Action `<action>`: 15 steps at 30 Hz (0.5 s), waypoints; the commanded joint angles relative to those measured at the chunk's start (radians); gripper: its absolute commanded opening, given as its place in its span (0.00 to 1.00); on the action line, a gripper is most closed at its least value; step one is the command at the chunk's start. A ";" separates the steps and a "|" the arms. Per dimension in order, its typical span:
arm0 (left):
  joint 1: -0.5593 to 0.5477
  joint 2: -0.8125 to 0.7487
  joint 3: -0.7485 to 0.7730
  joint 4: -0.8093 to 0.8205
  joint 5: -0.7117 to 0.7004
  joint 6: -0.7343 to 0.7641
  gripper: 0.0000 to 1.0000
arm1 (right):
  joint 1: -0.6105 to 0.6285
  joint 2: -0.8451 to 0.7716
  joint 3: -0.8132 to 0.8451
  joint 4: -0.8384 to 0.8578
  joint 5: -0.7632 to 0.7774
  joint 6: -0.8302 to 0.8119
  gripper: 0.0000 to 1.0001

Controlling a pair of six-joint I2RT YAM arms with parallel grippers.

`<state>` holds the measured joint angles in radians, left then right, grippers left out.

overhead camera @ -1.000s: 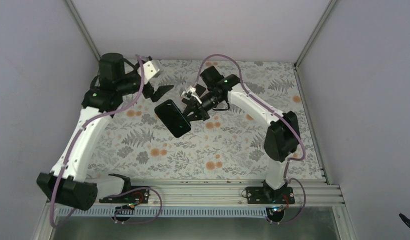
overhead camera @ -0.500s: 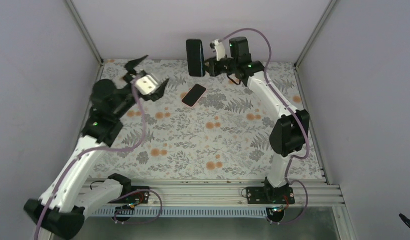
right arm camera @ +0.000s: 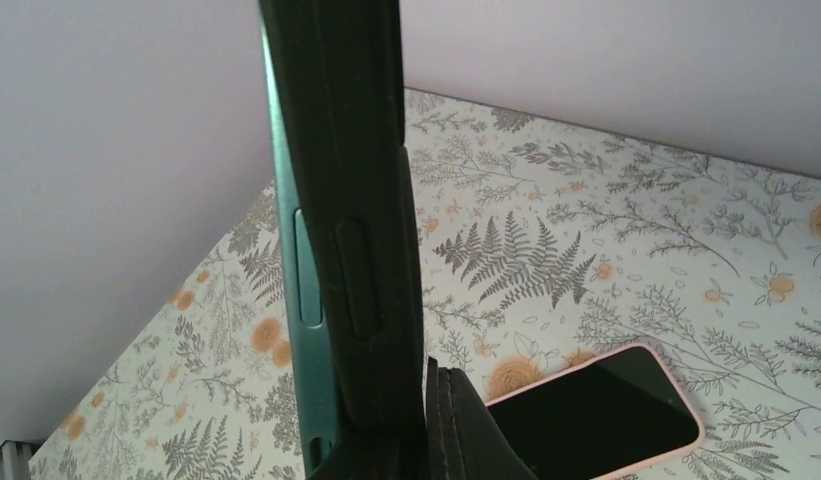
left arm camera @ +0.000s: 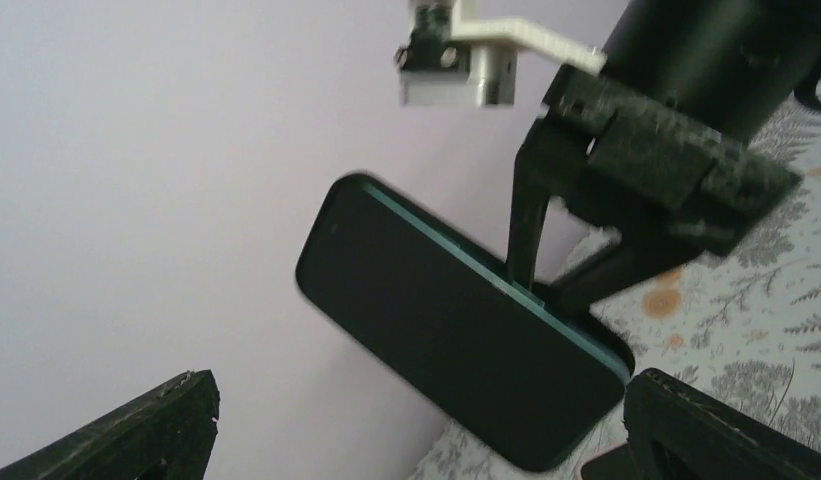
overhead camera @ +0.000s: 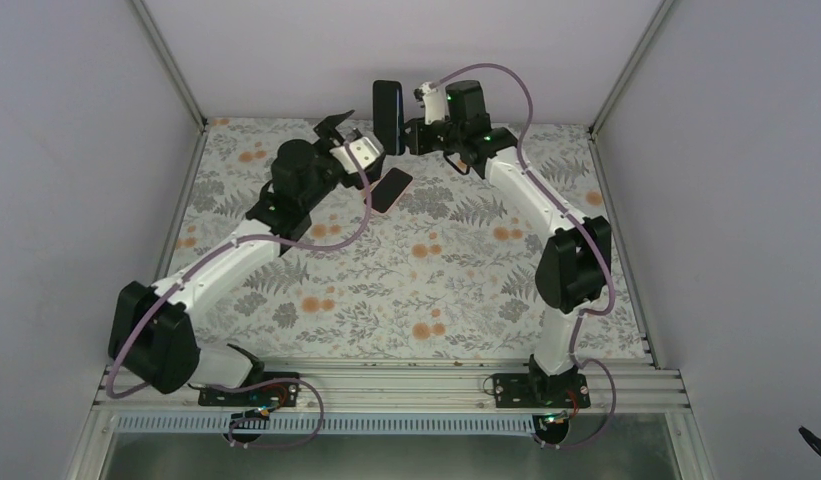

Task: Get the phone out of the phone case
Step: Remove the phone case from the phone.

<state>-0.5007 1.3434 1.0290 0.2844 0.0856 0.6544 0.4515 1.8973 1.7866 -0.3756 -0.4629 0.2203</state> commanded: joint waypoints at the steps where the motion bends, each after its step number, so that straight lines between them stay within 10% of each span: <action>1: -0.041 0.067 0.069 0.044 -0.002 -0.009 1.00 | 0.011 -0.062 0.013 0.092 0.012 0.026 0.03; 15: -0.044 0.177 0.129 0.011 -0.037 -0.071 1.00 | 0.026 -0.069 0.019 0.095 -0.005 0.031 0.03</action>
<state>-0.5453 1.4998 1.1130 0.2913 0.0772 0.6174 0.4599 1.8915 1.7809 -0.3668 -0.4557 0.2375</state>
